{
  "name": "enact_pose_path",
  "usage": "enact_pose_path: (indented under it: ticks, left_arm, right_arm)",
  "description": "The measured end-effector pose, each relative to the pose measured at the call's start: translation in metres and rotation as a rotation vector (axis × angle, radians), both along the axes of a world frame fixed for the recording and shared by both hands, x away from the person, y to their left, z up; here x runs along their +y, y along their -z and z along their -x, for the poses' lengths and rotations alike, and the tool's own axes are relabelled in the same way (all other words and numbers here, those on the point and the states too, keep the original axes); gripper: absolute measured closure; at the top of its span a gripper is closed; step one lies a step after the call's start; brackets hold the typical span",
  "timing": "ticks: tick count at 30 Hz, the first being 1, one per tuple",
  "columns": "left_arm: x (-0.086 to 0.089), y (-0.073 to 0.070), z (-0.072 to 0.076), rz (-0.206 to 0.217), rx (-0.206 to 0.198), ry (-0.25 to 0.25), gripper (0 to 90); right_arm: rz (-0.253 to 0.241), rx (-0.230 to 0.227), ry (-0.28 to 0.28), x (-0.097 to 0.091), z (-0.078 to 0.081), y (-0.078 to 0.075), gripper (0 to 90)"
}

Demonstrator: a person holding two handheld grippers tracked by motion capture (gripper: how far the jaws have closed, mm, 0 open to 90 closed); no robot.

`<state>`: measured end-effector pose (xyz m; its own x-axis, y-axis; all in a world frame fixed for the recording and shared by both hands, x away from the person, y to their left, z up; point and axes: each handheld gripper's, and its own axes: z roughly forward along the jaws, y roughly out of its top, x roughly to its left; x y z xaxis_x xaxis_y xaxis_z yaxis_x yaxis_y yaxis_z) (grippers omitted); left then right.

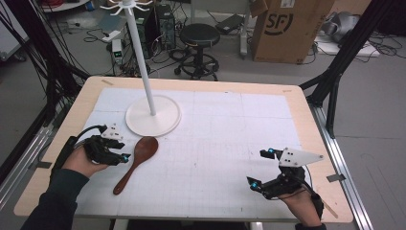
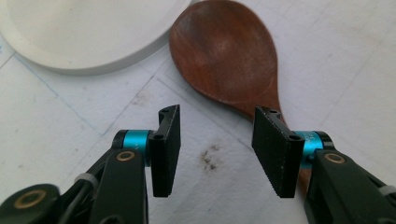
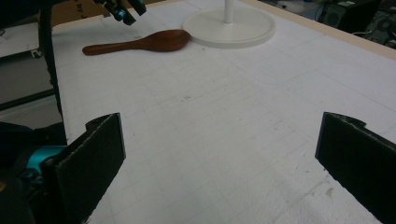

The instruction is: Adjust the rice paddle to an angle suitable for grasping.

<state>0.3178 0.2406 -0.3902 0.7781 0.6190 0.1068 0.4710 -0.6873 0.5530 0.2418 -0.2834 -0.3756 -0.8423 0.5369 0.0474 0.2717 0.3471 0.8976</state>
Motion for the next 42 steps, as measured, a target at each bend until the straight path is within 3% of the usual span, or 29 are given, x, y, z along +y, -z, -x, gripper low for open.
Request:
enact_pose_path:
  ticks: [8,10,14,16,19,21,28,33,42]
  left_arm:
    - [0.003,0.003,-0.009,-0.052,0.009,-0.044,66.7]
    - [0.003,0.004,-0.011,-0.066,0.008,-0.056,76.8]
    - [0.003,0.007,-0.015,-0.098,0.015,-0.046,84.0]
    - [0.000,0.008,-0.017,-0.137,0.021,-0.028,88.9]
    - [-0.006,0.007,-0.020,-0.178,0.027,0.008,89.8]
    - [-0.009,0.007,-0.023,-0.180,0.030,0.018,89.8]
    - [-0.018,0.011,-0.030,-0.248,0.051,0.062,90.0]
    - [-0.022,0.015,-0.033,-0.297,0.065,0.126,90.0]
    - [-0.029,0.021,-0.033,-0.323,0.081,0.169,90.0]
  right_arm:
    - [0.002,-0.003,-0.009,0.001,-0.002,0.001,0.3]
    - [0.003,0.005,-0.009,0.002,-0.002,0.001,0.3]
    - [0.003,0.007,-0.008,0.001,-0.003,0.001,0.3]
    - [0.003,0.004,-0.008,0.001,-0.003,0.001,0.3]
    - [0.003,0.003,-0.009,0.000,-0.003,0.001,0.3]
    - [0.003,0.006,-0.008,0.000,-0.002,0.001,0.3]
    - [0.005,0.002,-0.002,-0.002,-0.002,0.002,0.3]
    - [0.004,0.001,0.000,-0.002,-0.002,0.001,0.3]
    - [0.006,-0.001,-0.002,-0.001,-0.003,0.002,0.3]
